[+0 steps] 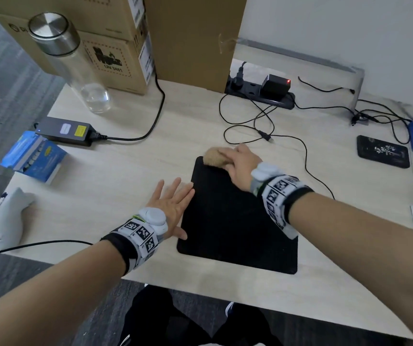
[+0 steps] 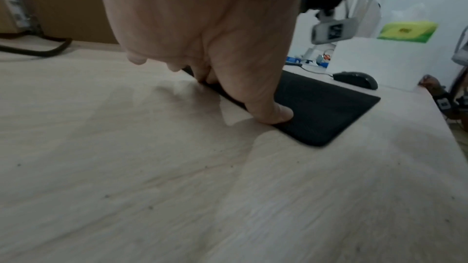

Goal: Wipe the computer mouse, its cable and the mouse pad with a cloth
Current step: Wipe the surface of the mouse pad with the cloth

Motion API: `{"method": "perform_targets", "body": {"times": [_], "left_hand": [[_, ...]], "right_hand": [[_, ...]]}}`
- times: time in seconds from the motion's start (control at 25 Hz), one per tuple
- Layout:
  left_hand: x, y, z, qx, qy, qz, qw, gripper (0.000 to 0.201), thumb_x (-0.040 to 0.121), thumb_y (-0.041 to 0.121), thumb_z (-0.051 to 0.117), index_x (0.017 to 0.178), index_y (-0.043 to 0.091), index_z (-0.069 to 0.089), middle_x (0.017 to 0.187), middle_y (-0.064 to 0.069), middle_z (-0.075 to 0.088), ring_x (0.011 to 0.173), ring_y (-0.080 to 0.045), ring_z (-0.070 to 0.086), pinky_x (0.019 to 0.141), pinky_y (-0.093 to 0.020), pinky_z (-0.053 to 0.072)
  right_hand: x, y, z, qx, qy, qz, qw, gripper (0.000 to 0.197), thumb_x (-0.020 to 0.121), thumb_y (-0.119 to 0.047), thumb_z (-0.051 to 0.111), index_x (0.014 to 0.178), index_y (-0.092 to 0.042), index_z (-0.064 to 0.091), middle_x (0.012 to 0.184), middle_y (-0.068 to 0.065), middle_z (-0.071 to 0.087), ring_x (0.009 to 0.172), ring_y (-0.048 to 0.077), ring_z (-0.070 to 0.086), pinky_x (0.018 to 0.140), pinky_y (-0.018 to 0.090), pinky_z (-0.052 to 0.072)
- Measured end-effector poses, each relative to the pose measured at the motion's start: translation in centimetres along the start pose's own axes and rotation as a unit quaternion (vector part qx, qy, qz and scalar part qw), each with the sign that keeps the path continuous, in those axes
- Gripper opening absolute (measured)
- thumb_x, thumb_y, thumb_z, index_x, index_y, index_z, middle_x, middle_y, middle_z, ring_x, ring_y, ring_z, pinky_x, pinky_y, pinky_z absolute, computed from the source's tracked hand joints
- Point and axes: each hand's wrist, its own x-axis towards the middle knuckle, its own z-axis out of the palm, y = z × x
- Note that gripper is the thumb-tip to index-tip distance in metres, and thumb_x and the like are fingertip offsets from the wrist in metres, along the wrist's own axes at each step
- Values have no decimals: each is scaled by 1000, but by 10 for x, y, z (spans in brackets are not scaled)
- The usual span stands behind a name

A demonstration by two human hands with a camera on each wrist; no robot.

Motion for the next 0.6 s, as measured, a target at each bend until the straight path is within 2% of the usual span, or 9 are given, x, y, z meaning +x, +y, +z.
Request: {"method": "perform_targets", "body": {"times": [0.08, 0.16, 0.24, 0.36, 0.4, 0.48, 0.52, 0.56, 0.6], "left_hand": [[0, 0, 1, 3, 1, 2, 1000, 116, 80, 73, 53, 152, 18, -20, 159, 3, -29, 145, -26, -28, 117, -57, -11], [3, -2, 2, -8, -6, 5, 1000, 116, 79, 73, 53, 152, 19, -20, 159, 5, -29, 145, -25, -29, 117, -57, -12], [4, -5, 5, -20, -6, 7, 1000, 116, 78, 74, 53, 152, 21, -20, 158, 7, -29, 145, -24, -28, 116, -58, -12], [5, -8, 7, -23, 5, 11, 1000, 115, 78, 75, 52, 152, 23, -18, 159, 8, -27, 146, -24, -26, 116, -58, -13], [4, -8, 7, -21, 9, 12, 1000, 114, 79, 74, 52, 152, 23, -18, 160, 8, -27, 147, -24, -25, 116, -58, -13], [3, -6, 5, -12, 8, 9, 1000, 114, 79, 73, 52, 152, 21, -18, 160, 5, -26, 147, -25, -25, 117, -57, -13], [2, -4, 1, -6, 6, 7, 1000, 116, 79, 73, 54, 153, 19, -17, 161, 4, -25, 147, -26, -24, 117, -57, -12], [2, -2, -1, 1, 7, 7, 1000, 117, 78, 73, 55, 153, 18, -15, 161, 1, -23, 147, -27, -24, 117, -57, -11], [3, 1, -4, 4, 16, 9, 1000, 119, 77, 73, 56, 154, 16, -14, 162, -1, -19, 147, -27, -23, 118, -56, -10]], "right_hand": [[15, -1, 20, -22, -47, 58, 997, 58, 88, -9, 52, 142, -27, 39, 144, 9, 35, 116, 34, 53, 93, 30, 42], [7, -8, 55, -13, -51, 78, 996, 60, 84, -8, 46, 138, -34, 39, 147, 4, 33, 114, 34, 55, 92, 35, 48], [-27, -24, 84, 63, -38, 18, 997, 57, 79, -11, 39, 128, -39, 45, 139, 0, 42, 108, 30, 57, 90, 40, 51], [-106, -50, 106, 140, -76, -117, 980, 42, 82, 0, 47, 119, -14, 60, 126, 2, 48, 111, 20, 51, 93, 37, 49], [-128, -58, 104, 139, -85, -162, 973, 37, 80, 5, 52, 113, -8, 63, 122, 2, 49, 110, 17, 50, 93, 33, 49], [-132, -57, 82, 108, -124, -203, 965, 33, 82, 1, 53, 111, -8, 65, 118, 5, 53, 106, 20, 54, 92, 33, 50], [-118, -51, 64, 90, -138, -185, 969, 32, 83, -6, 50, 110, -12, 65, 114, 7, 57, 102, 25, 58, 89, 36, 51], [-98, -46, 42, 79, -123, -159, 976, 31, 82, -13, 47, 107, -16, 65, 105, 8, 59, 95, 28, 60, 84, 39, 52], [-73, -37, 24, 64, -80, -127, 987, 31, 80, -18, 45, 104, -20, 65, 98, 7, 57, 89, 31, 61, 79, 39, 52]]}}
